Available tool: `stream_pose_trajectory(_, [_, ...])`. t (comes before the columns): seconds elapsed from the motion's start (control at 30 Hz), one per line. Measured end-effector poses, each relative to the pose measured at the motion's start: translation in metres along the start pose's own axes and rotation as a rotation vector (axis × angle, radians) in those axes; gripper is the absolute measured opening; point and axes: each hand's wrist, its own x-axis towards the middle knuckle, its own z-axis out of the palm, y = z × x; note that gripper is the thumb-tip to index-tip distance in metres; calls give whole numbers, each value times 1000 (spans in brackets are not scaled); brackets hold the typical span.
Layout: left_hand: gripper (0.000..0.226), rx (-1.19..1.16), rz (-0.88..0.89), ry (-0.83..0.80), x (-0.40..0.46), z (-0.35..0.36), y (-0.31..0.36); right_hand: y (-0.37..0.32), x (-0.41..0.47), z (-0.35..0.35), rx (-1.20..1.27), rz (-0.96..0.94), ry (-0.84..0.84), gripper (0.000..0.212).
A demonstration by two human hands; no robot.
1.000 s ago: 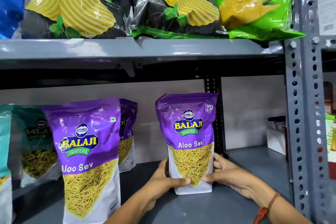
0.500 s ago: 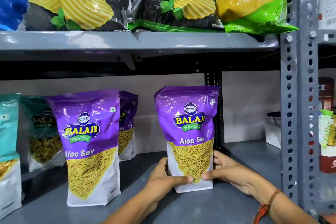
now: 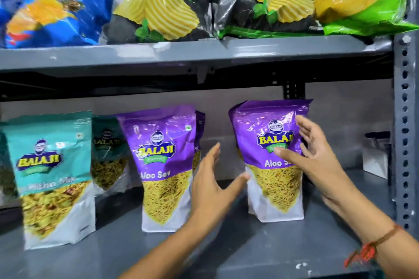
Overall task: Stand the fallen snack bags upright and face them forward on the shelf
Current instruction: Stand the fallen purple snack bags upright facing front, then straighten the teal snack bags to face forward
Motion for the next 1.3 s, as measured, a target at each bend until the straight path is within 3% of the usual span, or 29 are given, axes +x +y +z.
stream_pose_trajectory(0.2, [64, -41, 169, 288, 14, -105, 6, -15, -29, 92, -32, 21, -44, 82])
stream_pose_trajectory(0.37, [86, -75, 33, 313, 7, -180, -55, 16, -50, 160, -63, 201, -149, 78])
stream_pose_trajectory(0.43, [99, -65, -103, 203, 6, -191, -85, 34, -54, 175, -94, 276, -201, 77])
stream_pose_trajectory(0.53, [122, -34, -331, -173, 8, -193, -125, 57, -53, 185, -147, 419, -326, 90])
stream_pose_trajectory(0.63, [119, -61, -421, -505, 3, -189, -150, 69, -51, 189, -174, 525, -446, 115])
stream_pose_trajectory(0.77, [105, -83, -453, -549, 4, -182, -162, 86, -44, 188, -123, 627, -540, 138])
stream_pose_trajectory(0.93, [99, -120, -536, -490, 8, -181, -160, 95, -38, 194, -65, 557, -615, 87])
stream_pose_trajectory(1.3, [95, 28, -527, -346, -19, -164, -128, 98, -37, 170, 25, 540, -707, 84])
